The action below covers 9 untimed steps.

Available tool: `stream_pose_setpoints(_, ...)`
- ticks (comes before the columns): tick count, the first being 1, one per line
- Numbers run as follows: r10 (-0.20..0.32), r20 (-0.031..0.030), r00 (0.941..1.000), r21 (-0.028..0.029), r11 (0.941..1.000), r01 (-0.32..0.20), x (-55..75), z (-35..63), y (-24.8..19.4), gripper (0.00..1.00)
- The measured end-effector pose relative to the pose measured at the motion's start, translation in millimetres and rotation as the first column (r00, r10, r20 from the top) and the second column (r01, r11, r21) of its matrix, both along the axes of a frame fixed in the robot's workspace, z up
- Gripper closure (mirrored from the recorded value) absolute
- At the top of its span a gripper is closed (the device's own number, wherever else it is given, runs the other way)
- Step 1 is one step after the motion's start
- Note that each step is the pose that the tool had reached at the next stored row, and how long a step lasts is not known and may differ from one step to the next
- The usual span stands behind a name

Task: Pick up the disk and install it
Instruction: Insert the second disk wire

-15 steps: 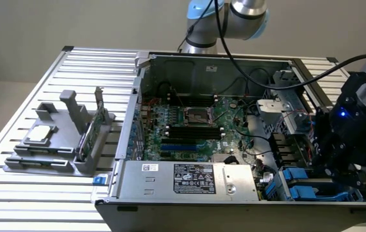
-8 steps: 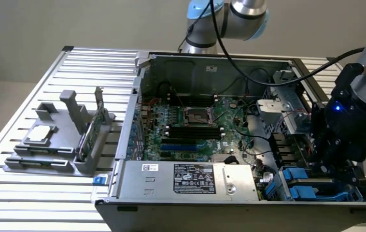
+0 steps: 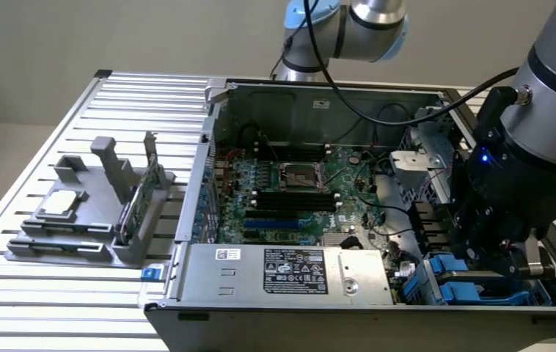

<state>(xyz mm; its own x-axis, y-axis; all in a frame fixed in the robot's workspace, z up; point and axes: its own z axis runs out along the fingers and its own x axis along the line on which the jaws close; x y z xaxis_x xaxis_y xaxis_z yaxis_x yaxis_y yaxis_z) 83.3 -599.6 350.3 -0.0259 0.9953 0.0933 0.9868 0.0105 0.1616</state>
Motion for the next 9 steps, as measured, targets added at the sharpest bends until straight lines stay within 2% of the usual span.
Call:
stream_pose_setpoints(1, 0.000, 0.0000, 1.0000, 0.0013, 1.0000, 0.000, 0.0, 0.1, 0.0, 0.75)
stream_pose_setpoints(9, 0.000, 0.0000, 1.0000, 0.0012, 1.0000, 0.000, 0.0, 0.1, 0.0, 0.75)
